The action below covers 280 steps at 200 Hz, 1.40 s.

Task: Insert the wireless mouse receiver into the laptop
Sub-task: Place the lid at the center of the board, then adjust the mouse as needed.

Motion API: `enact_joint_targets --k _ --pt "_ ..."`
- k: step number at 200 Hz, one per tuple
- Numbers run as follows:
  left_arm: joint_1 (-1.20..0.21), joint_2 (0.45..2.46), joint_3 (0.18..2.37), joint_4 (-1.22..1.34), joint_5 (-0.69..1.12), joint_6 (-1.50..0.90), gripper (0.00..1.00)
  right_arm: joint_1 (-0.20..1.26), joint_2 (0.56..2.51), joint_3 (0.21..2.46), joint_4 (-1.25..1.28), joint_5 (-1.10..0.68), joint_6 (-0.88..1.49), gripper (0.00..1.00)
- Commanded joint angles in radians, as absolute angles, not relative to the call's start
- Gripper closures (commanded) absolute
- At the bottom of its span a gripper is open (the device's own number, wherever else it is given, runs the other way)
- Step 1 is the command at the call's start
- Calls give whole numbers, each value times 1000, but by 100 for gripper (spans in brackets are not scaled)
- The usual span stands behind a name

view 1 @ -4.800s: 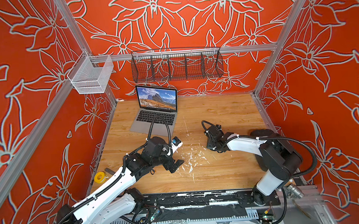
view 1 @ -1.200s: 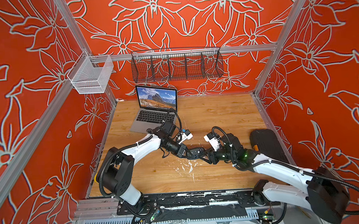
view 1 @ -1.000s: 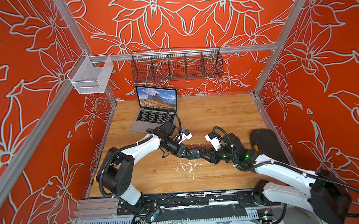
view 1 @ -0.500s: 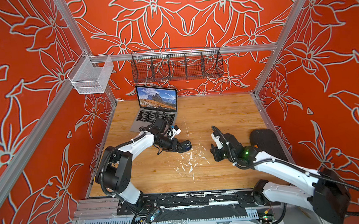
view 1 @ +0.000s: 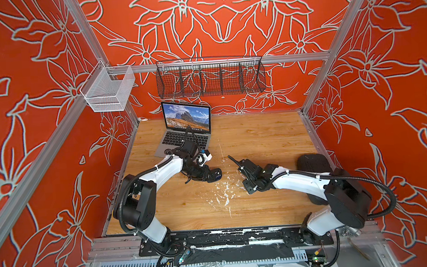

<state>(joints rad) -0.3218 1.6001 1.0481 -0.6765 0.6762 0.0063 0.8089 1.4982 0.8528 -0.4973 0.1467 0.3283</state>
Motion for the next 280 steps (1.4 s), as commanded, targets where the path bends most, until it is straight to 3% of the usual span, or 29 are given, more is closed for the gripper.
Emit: enact_joint_targets --k 1,12,33,53,79,122,165,176,178,195,201,219,234,257,280 --pt "-336 1579 1077 -733 771 112 100 807 1401 843 -457 -5 247 31" --pt "-347 1566 1079 -739 822 141 100 785 1352 829 -430 -120 195 22" --pt "-365 1534 1080 -754 944 209 100 726 1254 780 -325 -497 137 12" --pt "-375 1505 1071 -760 1068 260 100 664 1206 754 -214 -773 170 9" --pt "-395 1488 1071 -786 1150 314 100 602 1215 752 -136 -957 215 13" --pt "-430 1495 1075 -814 1184 352 100 565 1263 757 0 -1119 313 35" --pt "-433 1493 1075 -818 1184 357 100 562 1299 762 21 -1142 324 81" --pt "-433 1490 1078 -818 1181 355 100 558 1296 751 46 -1130 339 87" --pt "-433 1490 1080 -818 1179 354 96 557 1295 748 56 -1128 344 87" --pt "-424 1472 1089 -793 1188 327 34 550 1265 703 159 -1077 406 88" --pt "-420 1455 1080 -731 1198 273 26 550 1247 683 222 -1047 438 88" --pt "-422 1366 967 -309 1216 -57 20 550 1200 595 452 -936 572 88" --pt "-442 1283 869 47 1124 -317 18 551 1172 519 664 -847 683 88" --pt "-496 1213 871 121 941 -364 19 563 1160 457 882 -774 792 88" --pt "-525 1199 841 285 880 -477 26 583 1161 453 960 -756 834 88"
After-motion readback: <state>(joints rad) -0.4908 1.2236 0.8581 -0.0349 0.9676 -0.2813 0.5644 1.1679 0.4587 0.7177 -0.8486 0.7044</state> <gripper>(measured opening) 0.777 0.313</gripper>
